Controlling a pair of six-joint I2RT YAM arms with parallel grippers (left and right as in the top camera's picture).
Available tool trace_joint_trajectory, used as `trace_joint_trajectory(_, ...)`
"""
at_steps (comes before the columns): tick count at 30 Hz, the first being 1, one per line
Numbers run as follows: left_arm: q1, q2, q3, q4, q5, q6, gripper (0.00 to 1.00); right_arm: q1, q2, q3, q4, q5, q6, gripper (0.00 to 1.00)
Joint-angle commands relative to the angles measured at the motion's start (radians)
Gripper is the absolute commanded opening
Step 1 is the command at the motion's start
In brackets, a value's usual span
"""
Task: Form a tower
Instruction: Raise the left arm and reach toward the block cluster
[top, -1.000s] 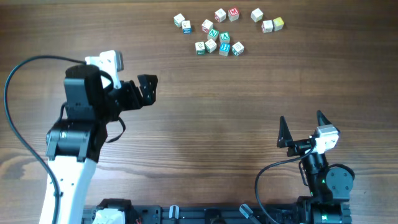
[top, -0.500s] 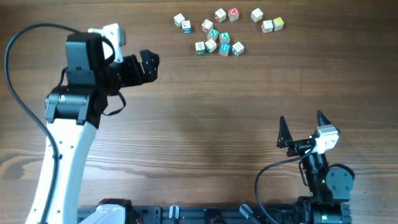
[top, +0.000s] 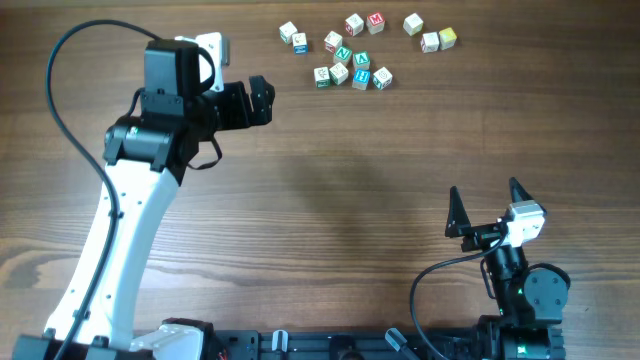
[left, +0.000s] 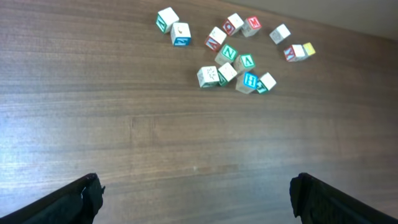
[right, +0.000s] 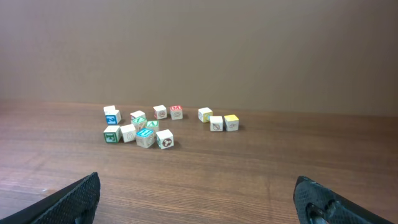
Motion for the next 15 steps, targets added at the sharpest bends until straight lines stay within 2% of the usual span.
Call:
trace_joint_trajectory(1,-0.003,0.059,0.064,0.015,-0.014,0.024,1.0,-0.004,-0.003,-0.001,0.003,0.01,0.013,1.0)
trace_joint_trajectory(15,-0.023,0.264,0.25,0.039,-0.014,0.027,1.0,-0.004,-0.003,-0.001,0.003,0.01,0.013,1.0)
